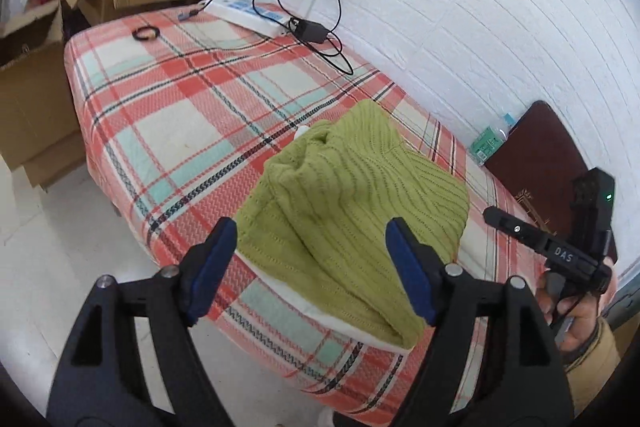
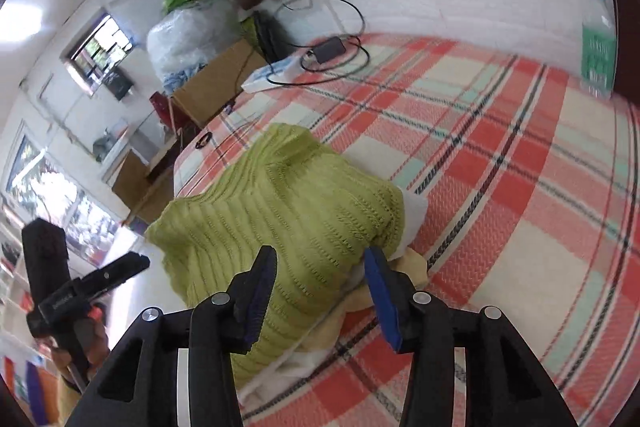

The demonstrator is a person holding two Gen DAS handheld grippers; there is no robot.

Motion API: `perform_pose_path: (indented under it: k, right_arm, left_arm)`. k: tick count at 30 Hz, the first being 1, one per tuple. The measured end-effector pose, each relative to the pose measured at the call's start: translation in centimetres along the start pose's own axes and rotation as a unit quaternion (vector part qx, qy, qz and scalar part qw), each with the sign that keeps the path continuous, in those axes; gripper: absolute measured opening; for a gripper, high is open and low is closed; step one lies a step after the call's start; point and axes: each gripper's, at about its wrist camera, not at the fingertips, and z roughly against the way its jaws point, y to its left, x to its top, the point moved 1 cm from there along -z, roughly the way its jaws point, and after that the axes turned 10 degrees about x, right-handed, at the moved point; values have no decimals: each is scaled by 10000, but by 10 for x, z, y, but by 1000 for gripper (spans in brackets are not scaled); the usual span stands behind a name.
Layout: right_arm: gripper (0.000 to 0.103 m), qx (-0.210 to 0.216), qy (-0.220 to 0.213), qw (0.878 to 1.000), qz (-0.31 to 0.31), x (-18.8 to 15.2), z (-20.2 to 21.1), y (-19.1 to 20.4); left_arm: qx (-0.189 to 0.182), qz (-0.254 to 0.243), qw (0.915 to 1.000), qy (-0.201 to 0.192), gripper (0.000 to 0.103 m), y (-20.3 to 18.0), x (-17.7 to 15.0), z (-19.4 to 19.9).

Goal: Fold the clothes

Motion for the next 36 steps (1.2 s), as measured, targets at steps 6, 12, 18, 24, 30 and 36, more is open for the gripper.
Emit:
perform_pose_path:
  k: [6, 12, 18, 24, 30, 36]
  right_arm:
    - [79, -111, -137, 9878, 1550, -33, 9, 60]
    - [84, -220, -187, 9858, 1652, -54, 13, 64]
    - [85, -333, -157, 9838, 1753, -65, 23, 64]
    - [87, -301, -98, 9856, 1662, -69, 26, 62]
    - [88, -302, -108, 9863, 1621, -72, 32, 61]
    - [88, -318, -113, 9866, 1595, -74, 34, 61]
  left_arm:
    - [547, -558, 9969, -76, 90, -43, -28, 15]
    - [458, -582, 9971, -177, 95, -62, -38, 28]
    - [526, -629, 9963, -263, 96, -73, -43, 38]
    - [534, -472, 9974, -42, 96, -75, -54, 34]
    - [627, -580, 9963, 1, 96, -87, -62, 33]
    - [692, -684, 9950, -206, 96, -97, -65, 38]
